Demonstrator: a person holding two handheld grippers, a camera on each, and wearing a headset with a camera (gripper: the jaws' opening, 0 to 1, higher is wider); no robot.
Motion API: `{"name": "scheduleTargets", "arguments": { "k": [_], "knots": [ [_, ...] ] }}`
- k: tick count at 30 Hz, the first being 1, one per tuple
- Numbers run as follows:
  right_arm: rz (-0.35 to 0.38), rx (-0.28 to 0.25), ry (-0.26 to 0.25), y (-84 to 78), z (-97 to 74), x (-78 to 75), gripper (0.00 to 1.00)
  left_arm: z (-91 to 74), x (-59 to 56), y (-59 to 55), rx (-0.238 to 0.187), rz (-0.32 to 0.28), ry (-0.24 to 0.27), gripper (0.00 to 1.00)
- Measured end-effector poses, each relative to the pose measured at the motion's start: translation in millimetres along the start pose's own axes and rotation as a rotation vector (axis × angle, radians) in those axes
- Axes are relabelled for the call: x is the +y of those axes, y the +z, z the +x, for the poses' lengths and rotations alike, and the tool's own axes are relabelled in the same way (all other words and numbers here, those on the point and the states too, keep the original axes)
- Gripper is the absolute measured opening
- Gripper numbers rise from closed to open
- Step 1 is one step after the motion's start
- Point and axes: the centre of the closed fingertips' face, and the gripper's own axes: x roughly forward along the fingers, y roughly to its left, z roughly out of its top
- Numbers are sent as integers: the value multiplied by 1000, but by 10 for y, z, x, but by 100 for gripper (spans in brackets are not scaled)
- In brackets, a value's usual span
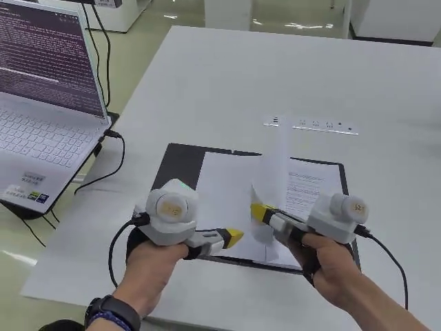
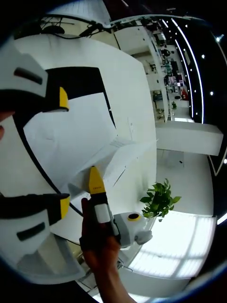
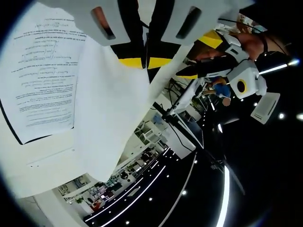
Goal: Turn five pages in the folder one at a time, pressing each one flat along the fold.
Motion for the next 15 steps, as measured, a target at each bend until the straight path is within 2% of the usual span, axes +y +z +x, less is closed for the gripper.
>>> {"name": "scheduleTargets", "arguments": {
  "k": [7,15],
  "knots": [
    [-2,37,30,-99,177,110,0,-75,92,-9,-4,-8,18,70],
    [4,85,49,-252,355,209,0,-158,207,-90,-11,-34,40,70]
  ]
}}
